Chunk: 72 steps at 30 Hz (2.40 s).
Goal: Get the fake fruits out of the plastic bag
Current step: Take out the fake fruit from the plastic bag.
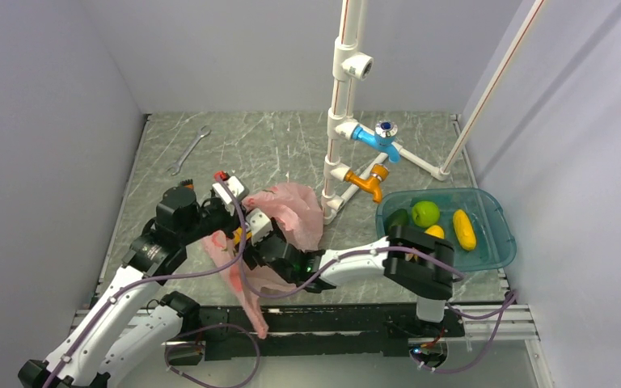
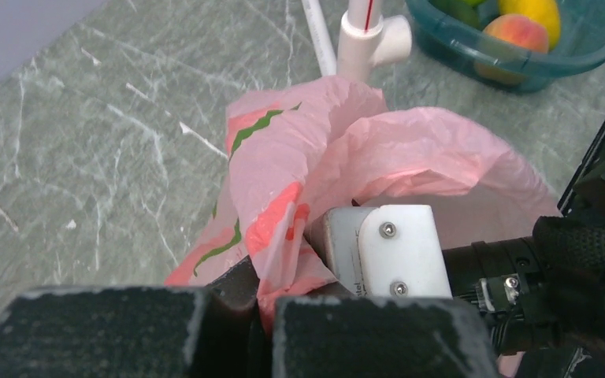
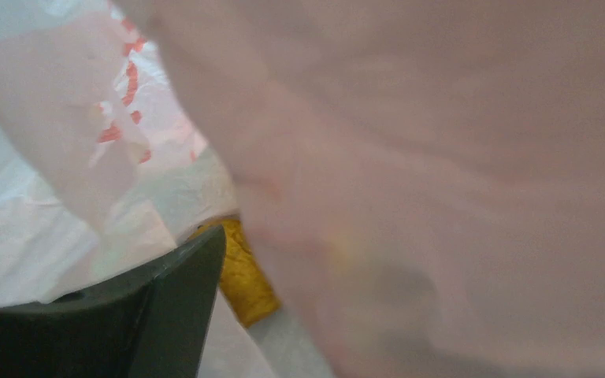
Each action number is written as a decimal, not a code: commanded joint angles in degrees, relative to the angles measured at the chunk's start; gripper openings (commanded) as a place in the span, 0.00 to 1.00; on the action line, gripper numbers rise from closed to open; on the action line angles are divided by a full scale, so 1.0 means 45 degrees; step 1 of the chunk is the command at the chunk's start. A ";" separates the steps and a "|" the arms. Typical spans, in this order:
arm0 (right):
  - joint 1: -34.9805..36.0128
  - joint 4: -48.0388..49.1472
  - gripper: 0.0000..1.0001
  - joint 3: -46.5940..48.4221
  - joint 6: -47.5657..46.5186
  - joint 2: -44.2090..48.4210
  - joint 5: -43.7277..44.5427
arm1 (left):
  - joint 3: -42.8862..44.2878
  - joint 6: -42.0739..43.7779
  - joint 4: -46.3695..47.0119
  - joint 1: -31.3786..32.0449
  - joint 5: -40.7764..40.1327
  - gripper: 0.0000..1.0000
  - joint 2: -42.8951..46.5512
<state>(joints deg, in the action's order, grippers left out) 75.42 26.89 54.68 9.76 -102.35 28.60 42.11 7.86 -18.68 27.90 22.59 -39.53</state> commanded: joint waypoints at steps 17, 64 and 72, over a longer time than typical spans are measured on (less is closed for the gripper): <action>-0.1544 0.3456 0.95 0.0105 -0.0160 -0.3167 -0.4015 | 0.0285 -0.0099 0.0192 0.0116 0.0318 0.00 -0.0852; -0.0783 0.2582 0.95 0.1569 -0.0117 -0.4678 -0.5084 | 0.0758 -0.0335 -0.0431 0.0118 -0.1419 0.00 -0.1849; -0.0824 0.4806 0.94 -0.0743 0.1326 -0.4003 -0.4103 | 0.0722 -0.0430 -0.0552 0.0128 -0.2661 0.00 -0.1745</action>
<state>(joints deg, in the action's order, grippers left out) 70.94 51.88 58.43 13.26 -121.64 9.37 43.31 7.90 -28.91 26.44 5.96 -48.86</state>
